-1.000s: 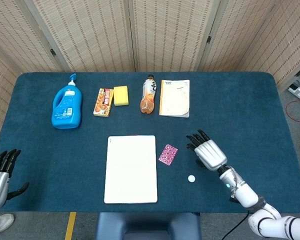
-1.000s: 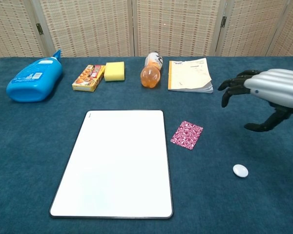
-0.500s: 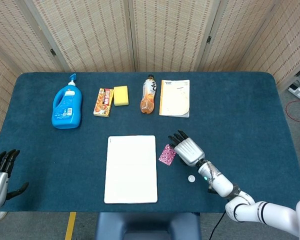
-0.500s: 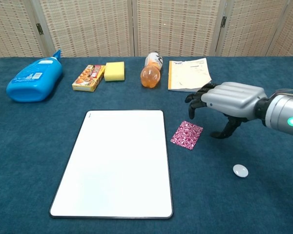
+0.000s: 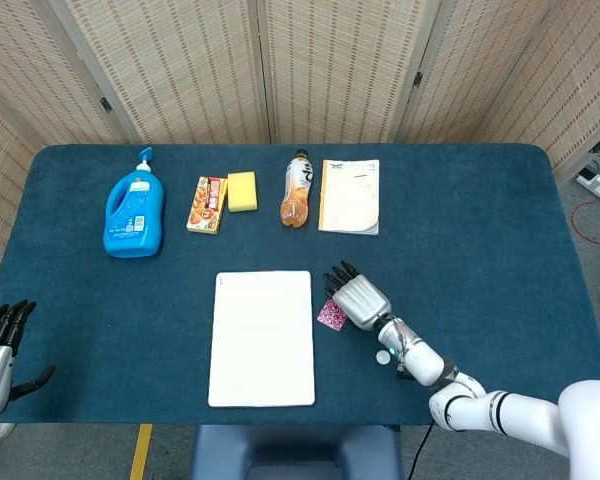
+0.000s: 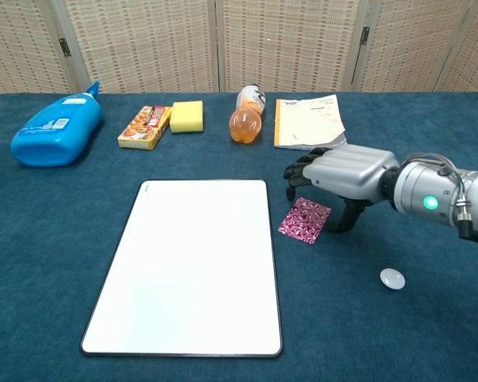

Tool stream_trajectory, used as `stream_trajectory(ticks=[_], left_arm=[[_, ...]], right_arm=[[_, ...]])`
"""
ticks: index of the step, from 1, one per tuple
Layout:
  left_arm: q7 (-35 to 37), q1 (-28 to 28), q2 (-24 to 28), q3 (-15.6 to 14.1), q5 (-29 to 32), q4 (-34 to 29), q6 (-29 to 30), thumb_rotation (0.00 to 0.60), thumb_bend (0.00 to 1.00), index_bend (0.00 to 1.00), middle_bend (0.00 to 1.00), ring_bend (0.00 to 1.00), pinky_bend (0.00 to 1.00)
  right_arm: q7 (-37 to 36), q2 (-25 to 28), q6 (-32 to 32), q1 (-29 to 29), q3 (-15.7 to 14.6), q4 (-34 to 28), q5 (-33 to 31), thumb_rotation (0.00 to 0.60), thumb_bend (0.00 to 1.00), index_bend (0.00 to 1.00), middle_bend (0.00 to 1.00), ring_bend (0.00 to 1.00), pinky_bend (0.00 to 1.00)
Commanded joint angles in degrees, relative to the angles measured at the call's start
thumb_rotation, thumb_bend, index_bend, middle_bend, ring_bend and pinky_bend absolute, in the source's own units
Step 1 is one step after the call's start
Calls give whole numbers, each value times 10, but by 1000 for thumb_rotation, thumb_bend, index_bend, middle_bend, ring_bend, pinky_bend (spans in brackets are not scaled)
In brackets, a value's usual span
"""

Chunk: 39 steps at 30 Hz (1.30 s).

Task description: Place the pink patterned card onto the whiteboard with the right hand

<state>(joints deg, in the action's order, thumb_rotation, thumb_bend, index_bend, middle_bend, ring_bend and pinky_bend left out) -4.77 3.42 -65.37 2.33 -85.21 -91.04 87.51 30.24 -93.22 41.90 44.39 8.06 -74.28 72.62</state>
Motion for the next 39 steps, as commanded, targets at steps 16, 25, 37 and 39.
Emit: stream_trajectory(ticks=[16, 25, 37, 39], left_arm=[[0, -1, 3, 2, 1, -3, 0, 600, 238, 104, 111, 83, 0], [-1, -2, 3, 2, 3, -4, -2, 600, 237, 106, 111, 83, 0], [-1, -2, 2, 2, 2, -3, -2, 600, 238, 112, 111, 83, 0], [-1, -2, 2, 2, 2, -3, -2, 600, 238, 112, 111, 83, 0]], right_arm=[[-4, -15, -3, 24, -13, 28, -22, 600, 344, 255, 119, 55, 0], [7, -16, -12, 35, -20, 31, -46, 600, 343, 255, 119, 56, 0], [-6, -12, 4, 36, -26, 33, -48, 600, 344, 374, 136, 70, 0], [-11, -9, 7, 35, -26, 33, -46, 600, 343, 378, 137, 70, 0]])
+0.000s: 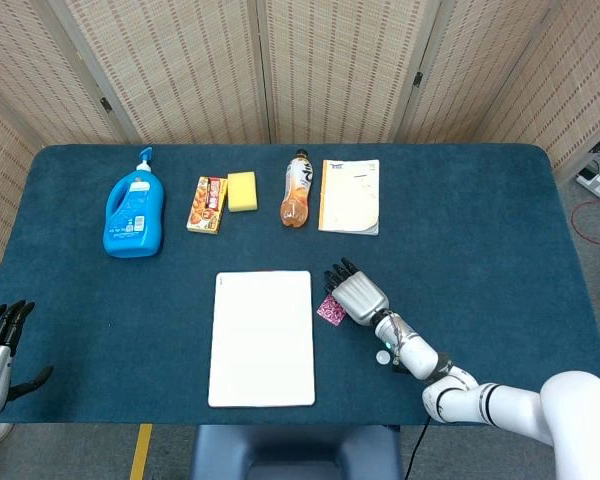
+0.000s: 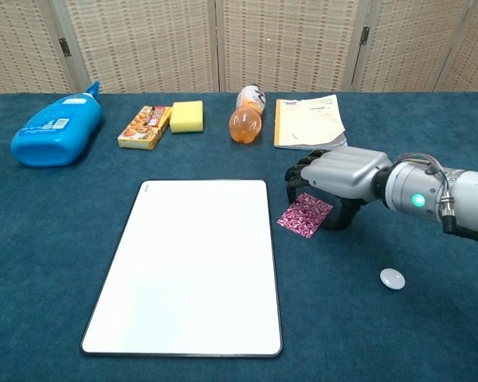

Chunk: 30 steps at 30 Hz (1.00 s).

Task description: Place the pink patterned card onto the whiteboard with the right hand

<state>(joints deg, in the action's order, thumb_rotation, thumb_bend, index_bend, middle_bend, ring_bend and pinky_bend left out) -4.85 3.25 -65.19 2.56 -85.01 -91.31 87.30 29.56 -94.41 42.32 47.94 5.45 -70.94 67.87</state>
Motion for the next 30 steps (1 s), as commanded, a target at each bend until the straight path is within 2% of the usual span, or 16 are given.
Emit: stream_trajectory(ticks=[1, 14, 19, 24, 30], left_arm=[[0, 0, 0, 0, 0, 0, 0, 600, 238, 112, 111, 83, 0], [-6, 1, 2, 0, 0, -8, -3, 600, 238, 114, 111, 83, 0], [-6, 1, 3, 1, -2, -9, 0, 600, 238, 114, 111, 83, 0], [-6, 1, 5, 1, -4, -11, 2, 600, 238, 114, 111, 83, 0], [-3, 0, 5, 2, -7, -11, 6, 600, 238, 112, 111, 83, 0]], right_arm=[[-6, 4, 4, -1, 0, -1, 2, 600, 343, 379, 137, 71, 0], [-28, 34, 33, -9, -2, -49, 22, 600, 344, 379, 143, 77, 0], [-29, 41, 30, 2, 2, -96, 32, 600, 343, 379, 144, 78, 0], [-12, 24, 23, 21, 9, -118, 32, 600, 343, 379, 144, 77, 0], [24, -7, 12, 47, 14, -112, 18, 600, 344, 379, 144, 75, 0]])
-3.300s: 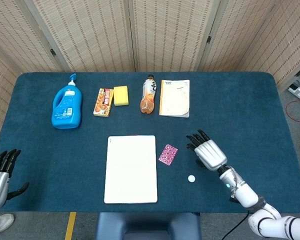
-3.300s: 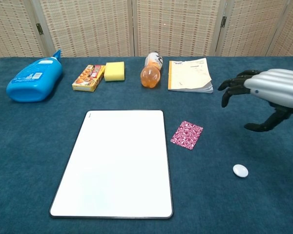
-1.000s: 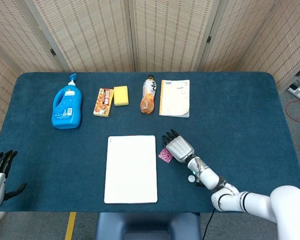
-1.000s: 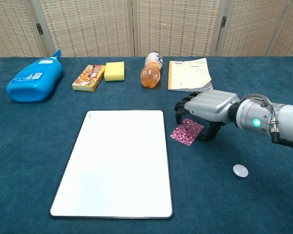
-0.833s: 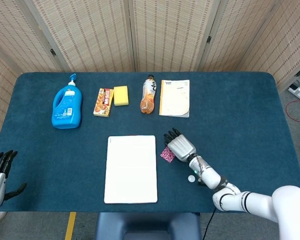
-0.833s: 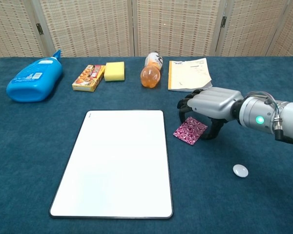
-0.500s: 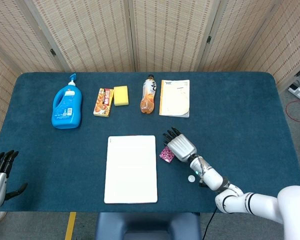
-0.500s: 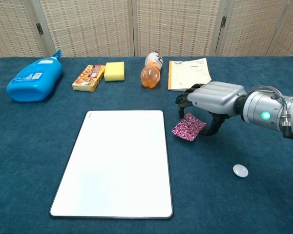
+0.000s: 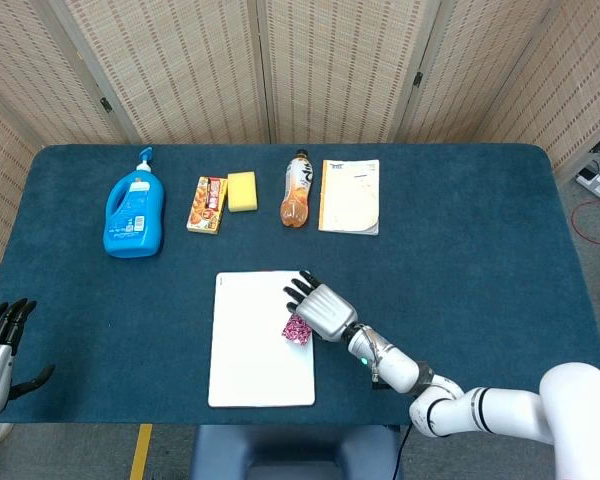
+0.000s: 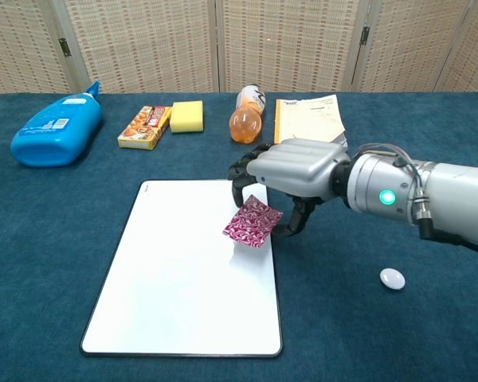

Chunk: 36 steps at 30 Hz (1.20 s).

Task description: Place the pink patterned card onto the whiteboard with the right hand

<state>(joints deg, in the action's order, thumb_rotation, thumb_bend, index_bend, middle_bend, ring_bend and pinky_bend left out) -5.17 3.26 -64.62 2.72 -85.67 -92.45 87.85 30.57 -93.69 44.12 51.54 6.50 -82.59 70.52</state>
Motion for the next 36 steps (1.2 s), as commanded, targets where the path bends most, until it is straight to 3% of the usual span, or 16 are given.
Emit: stream_trajectory(ticks=[1, 8, 11, 14, 17, 25, 31, 36], left_arm=[[1, -1, -1, 0, 0, 2, 2, 600, 238, 110, 111, 83, 0], [4, -4, -1, -1, 3, 5, 2, 600, 238, 107, 111, 83, 0], [5, -4, -2, 0, 3, 7, 3, 600, 238, 107, 111, 83, 0], [4, -3, -1, -1, 4, 7, -1, 600, 238, 108, 110, 83, 0], [3, -1, 3, -1, 3, 2, -4, 600, 237, 112, 111, 83, 0], [-1, 2, 6, -1, -7, -9, -2, 600, 237, 114, 111, 83, 0], [-7, 3, 7, -2, -17, -19, 4, 600, 238, 117, 110, 83, 0], [-13, 5, 9, -4, -21, -24, 1, 600, 238, 117, 111, 83, 0]], right_arm=[[19, -20, -8, 16, 5, 8, -14, 600, 343, 379, 144, 75, 0], [36, -42, -13, 35, 11, 21, -32, 600, 344, 230, 147, 71, 0], [33, -36, -6, 33, 8, 15, -30, 600, 343, 132, 146, 63, 0], [20, -20, 8, 23, 5, -3, -28, 600, 343, 102, 165, 70, 0], [4, 4, 29, 6, -4, -27, -13, 600, 343, 111, 174, 77, 0], [-37, 122, 120, -74, -73, -112, 73, 600, 343, 261, 228, 112, 0], [-68, 170, 171, -127, -128, -125, 138, 600, 344, 315, 236, 118, 0], [-104, 176, 213, -174, -165, -100, 186, 600, 343, 331, 236, 119, 0]])
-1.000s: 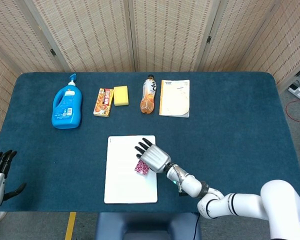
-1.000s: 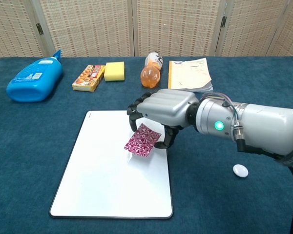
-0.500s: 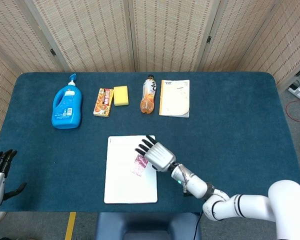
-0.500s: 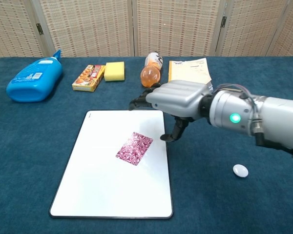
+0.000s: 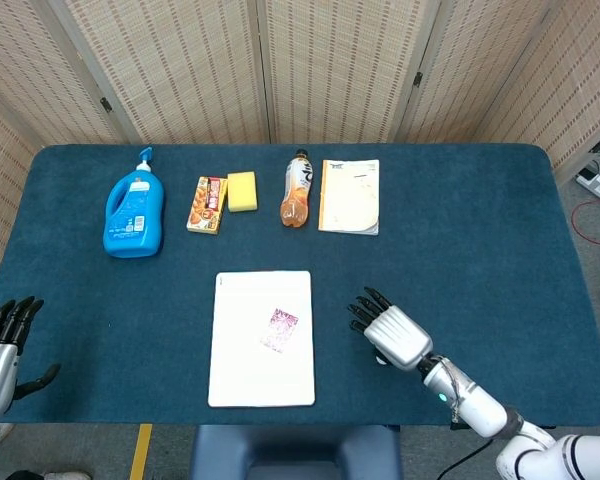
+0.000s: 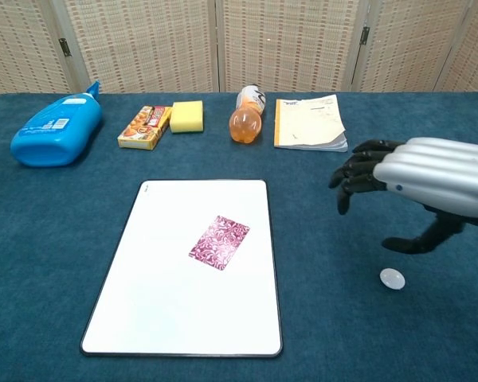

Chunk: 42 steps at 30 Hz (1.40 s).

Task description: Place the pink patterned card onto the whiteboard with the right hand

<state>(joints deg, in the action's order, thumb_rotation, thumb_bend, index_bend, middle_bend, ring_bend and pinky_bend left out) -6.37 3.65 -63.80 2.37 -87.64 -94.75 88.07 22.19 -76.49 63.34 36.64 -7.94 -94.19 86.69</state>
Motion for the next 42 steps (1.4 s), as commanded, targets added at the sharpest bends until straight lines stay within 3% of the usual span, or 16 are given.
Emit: stream_trajectory(ticks=[1, 6, 21, 42], left_arm=[[-2, 1, 0, -1, -2, -2, -1, 600, 238, 117, 111, 83, 0], [-4, 3, 0, -2, -6, -4, -3, 600, 238, 117, 111, 83, 0], [-5, 6, -1, -3, -3, -2, -8, 600, 237, 118, 111, 83, 0], [3, 4, -2, -3, 1, 7, -7, 600, 237, 118, 111, 83, 0]], right_arm=[[-24, 2, 25, -31, -25, 23, 29, 600, 343, 332, 235, 119, 0], [-37, -12, 25, -55, -34, 53, 37, 600, 343, 342, 235, 119, 0], [-58, -54, -21, -69, -15, 116, 30, 600, 343, 379, 235, 115, 0], [-49, -64, -50, -69, 10, 118, 27, 600, 343, 391, 236, 114, 0]])
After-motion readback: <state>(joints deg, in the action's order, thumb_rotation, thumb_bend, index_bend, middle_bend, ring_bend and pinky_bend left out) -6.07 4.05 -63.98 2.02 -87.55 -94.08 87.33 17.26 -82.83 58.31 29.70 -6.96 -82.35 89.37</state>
